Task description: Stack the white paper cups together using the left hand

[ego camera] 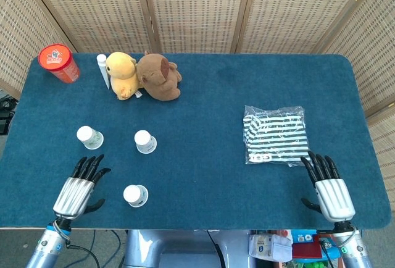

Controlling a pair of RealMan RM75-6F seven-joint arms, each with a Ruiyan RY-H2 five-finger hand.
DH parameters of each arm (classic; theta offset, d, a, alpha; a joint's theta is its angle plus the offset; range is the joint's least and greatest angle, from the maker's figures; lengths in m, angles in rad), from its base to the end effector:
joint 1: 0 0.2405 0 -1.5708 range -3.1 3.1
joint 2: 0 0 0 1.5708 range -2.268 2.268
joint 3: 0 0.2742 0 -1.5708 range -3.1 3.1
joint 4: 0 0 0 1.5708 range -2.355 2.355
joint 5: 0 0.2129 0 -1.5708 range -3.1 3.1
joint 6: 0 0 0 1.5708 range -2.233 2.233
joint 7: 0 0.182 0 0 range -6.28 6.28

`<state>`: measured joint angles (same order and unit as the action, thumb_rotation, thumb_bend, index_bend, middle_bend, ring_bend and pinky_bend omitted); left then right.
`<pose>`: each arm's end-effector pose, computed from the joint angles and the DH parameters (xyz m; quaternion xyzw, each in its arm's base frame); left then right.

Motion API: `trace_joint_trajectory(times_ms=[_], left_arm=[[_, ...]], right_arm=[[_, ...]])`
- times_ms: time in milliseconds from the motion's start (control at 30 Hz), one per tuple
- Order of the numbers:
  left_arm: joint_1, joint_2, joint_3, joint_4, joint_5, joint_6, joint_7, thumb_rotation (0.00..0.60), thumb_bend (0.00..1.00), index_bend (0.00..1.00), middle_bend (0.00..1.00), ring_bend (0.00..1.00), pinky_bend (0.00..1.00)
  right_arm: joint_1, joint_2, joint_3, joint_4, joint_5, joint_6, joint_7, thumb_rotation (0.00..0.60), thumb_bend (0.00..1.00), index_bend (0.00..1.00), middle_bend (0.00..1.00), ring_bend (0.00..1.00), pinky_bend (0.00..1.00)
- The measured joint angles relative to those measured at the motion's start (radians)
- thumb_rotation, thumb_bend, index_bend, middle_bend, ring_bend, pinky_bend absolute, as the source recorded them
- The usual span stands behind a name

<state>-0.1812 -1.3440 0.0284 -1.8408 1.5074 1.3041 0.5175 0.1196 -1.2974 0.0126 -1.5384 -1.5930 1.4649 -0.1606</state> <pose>-0.2335 0.2135 0.0363 -0.7105 -0.3761 -0.3405 0.4876 -0.3052 -0.2218 0.0942 0.6511 -0.3517 0.3839 0.5522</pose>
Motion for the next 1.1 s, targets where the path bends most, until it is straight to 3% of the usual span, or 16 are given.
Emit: trace_joint_trajectory(times_ms=[233,533,833,1100], left_arm=[[-0.047,0.015,-0.015,-0.151,-0.077,-0.063,0.147,0.600,0.24,0.24,0.00,0.00,0.00],[-0.095,0.018,-0.026,-0.227,-0.204,-0.116,0.271,0.600,0.24,0.24,0.00,0.00,0.00],[-0.158,-0.007,-0.041,-0.257,-0.334,-0.138,0.371,0.600,0.24,0.24,0.00,0.00,0.00],[-0.196,-0.043,-0.045,-0.241,-0.385,-0.142,0.391,0.600,0.24,0.24,0.00,0.00,0.00]], right_arm=[[-0.003,0.008,0.004,-0.003,-0.001,0.010,0.018,0.600,0.00,0.00,0.00,0.00,0.00],[-0.005,0.014,0.007,-0.005,-0.002,0.018,0.029,0.600,0.00,0.00,0.00,0.00,0.00],[-0.007,0.020,0.011,-0.007,0.002,0.022,0.046,0.600,0.00,0.00,0.00,0.00,0.00],[-0.008,0.024,0.014,-0.007,0.005,0.025,0.054,0.600,0.00,0.00,0.00,0.00,0.00]])
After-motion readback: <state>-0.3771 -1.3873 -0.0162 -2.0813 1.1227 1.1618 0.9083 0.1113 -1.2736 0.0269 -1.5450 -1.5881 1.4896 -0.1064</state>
